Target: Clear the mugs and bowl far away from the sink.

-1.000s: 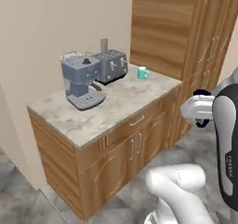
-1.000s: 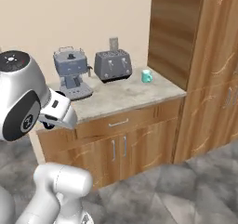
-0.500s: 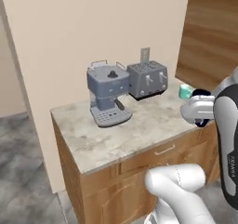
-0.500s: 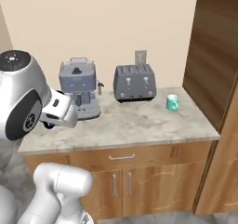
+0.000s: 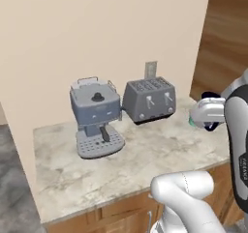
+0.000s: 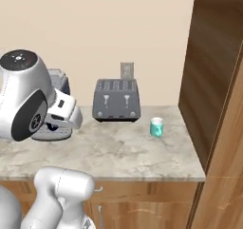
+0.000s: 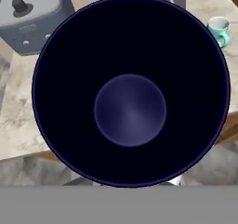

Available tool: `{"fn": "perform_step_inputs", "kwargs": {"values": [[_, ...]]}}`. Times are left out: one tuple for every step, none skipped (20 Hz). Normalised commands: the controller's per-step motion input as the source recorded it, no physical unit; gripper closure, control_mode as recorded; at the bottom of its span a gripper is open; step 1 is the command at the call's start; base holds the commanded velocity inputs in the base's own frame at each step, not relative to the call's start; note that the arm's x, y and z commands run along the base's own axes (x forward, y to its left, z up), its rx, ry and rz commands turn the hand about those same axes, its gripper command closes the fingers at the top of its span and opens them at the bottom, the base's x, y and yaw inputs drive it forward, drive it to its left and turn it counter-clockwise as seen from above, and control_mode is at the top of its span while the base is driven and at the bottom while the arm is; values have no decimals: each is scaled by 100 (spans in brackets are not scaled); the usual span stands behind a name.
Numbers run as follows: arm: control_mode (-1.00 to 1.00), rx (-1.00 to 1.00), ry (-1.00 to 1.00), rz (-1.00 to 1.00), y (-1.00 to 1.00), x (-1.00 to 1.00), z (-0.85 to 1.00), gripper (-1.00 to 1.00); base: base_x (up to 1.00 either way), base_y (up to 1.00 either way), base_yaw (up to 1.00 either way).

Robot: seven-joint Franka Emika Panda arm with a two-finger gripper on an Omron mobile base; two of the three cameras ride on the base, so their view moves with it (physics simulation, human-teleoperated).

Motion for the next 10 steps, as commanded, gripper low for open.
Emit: {"fn": "perform_step_inputs", "kwargs": {"values": [[100,0,0,0,0,0,0,100,100,-67,27],[100,0,0,0,0,0,0,100,100,-83,31],[100,0,0,0,0,0,0,100,100,-90,38],[100,0,0,0,0,0,0,100,100,-84,41],[100,0,0,0,0,0,0,100,100,-82,42],[100,0,0,0,0,0,0,100,100,-84,42],[100,0,0,0,0,0,0,100,100,-86,45],[100,0,0,0,0,0,0,100,100,-84,45],[100,0,0,0,0,0,0,100,100,-82,47],[100,0,0,0,0,0,0,100,100,-81,47]]}}
